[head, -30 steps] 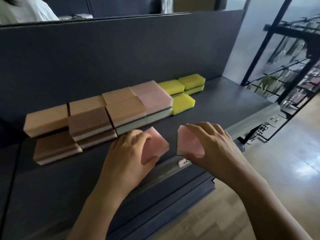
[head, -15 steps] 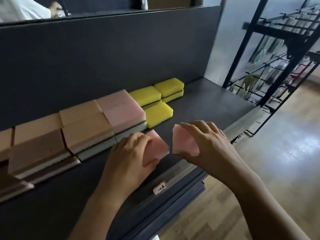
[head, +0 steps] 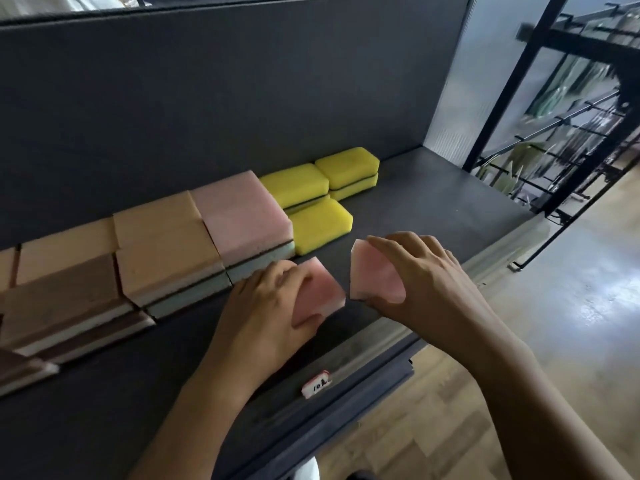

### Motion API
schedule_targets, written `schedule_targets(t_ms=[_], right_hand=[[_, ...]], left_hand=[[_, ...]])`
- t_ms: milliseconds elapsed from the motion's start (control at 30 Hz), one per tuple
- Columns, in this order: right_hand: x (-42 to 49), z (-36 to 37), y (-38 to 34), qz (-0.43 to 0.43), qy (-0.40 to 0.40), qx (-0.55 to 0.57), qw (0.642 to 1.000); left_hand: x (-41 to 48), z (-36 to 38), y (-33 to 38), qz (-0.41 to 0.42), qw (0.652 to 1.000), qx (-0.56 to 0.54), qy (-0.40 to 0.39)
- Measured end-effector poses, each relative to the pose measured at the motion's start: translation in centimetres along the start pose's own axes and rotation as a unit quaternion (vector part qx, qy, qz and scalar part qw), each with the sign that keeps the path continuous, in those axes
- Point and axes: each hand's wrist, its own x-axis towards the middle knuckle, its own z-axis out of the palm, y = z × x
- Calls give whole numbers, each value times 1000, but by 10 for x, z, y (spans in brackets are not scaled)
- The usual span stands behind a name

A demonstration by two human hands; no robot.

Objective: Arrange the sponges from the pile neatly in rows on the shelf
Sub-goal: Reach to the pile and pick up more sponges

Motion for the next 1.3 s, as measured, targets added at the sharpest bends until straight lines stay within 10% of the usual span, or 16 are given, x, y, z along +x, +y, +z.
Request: schedule_targets(t_ms=[833, 1300], right_hand=[[-20, 25, -200, -312, -8, 62, 948], [-27, 73, -340, -328, -59, 47, 942]], left_hand=[[-194, -60, -78, -183, 973, -23, 139], [-276, -105, -190, -161, 968, -145, 129]])
